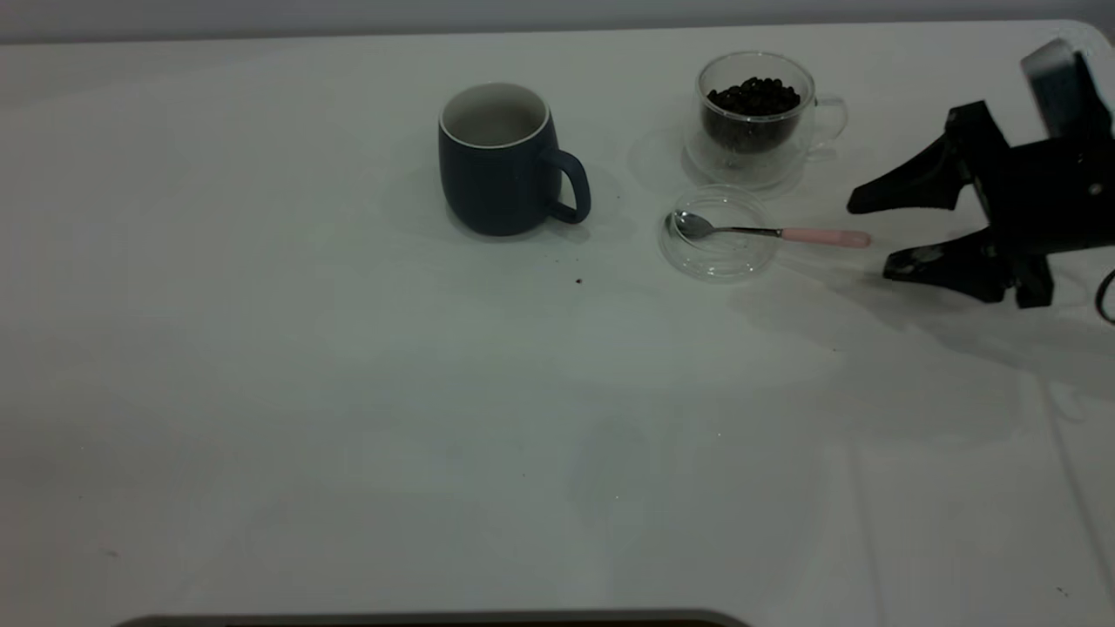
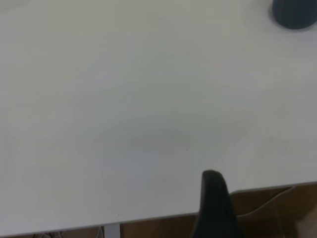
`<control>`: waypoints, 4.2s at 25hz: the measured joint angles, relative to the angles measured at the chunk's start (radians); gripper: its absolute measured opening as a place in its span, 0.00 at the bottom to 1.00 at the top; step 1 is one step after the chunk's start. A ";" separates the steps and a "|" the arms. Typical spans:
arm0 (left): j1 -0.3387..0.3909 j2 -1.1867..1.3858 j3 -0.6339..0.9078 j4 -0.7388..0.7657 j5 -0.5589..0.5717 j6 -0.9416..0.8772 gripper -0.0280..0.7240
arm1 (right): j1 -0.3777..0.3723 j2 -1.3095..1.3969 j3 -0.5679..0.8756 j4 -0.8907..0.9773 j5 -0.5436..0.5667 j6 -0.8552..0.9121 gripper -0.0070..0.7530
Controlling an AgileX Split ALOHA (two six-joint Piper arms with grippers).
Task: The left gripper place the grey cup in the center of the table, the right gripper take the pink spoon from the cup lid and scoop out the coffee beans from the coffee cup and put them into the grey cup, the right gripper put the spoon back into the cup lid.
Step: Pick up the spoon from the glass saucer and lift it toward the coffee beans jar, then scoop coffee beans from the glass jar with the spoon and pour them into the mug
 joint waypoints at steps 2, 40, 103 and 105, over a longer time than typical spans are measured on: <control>0.000 0.000 0.000 0.000 0.000 0.000 0.79 | 0.008 0.023 -0.017 0.000 0.021 0.001 0.87; 0.000 0.000 0.001 0.000 0.000 0.002 0.79 | 0.027 -0.167 -0.043 -0.236 0.045 0.043 0.15; 0.000 0.000 0.001 0.000 0.000 0.002 0.79 | -0.023 -0.046 -0.407 -0.429 0.043 0.437 0.15; 0.000 0.000 0.001 0.000 0.000 0.002 0.79 | -0.028 -0.043 -0.407 -0.410 0.053 0.438 0.15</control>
